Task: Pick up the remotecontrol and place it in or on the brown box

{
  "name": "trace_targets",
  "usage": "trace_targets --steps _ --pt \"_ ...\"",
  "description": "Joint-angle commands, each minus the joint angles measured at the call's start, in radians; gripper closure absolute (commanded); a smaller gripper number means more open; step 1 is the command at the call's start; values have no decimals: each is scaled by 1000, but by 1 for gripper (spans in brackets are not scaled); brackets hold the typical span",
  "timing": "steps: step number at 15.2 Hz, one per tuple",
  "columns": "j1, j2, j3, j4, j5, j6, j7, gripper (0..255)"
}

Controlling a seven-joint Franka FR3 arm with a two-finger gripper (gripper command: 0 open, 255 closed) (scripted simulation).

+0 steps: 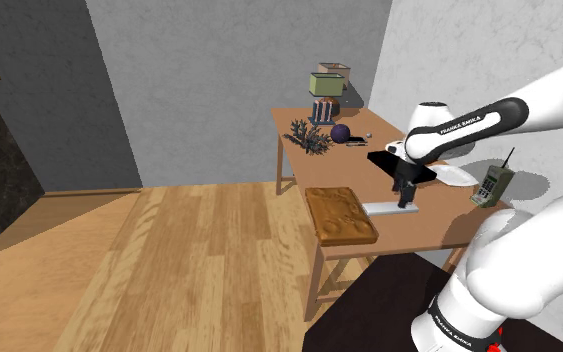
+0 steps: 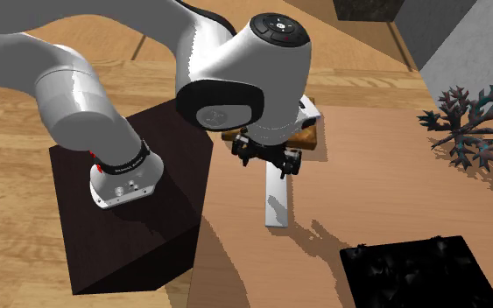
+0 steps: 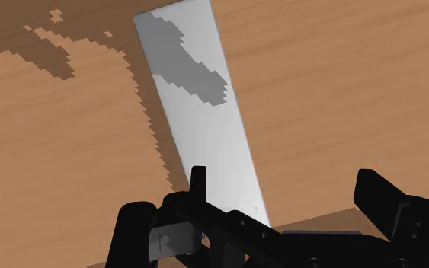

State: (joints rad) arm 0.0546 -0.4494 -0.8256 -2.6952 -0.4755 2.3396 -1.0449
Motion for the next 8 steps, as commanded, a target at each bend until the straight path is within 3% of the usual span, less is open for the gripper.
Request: trace_targets --steps 1,3,8 --pt "70 99 -91 35 43 77 -117 0" --pt "173 215 -204 76 142 151 -266 0" --pt "252 318 -279 66 257 239 -358 0"
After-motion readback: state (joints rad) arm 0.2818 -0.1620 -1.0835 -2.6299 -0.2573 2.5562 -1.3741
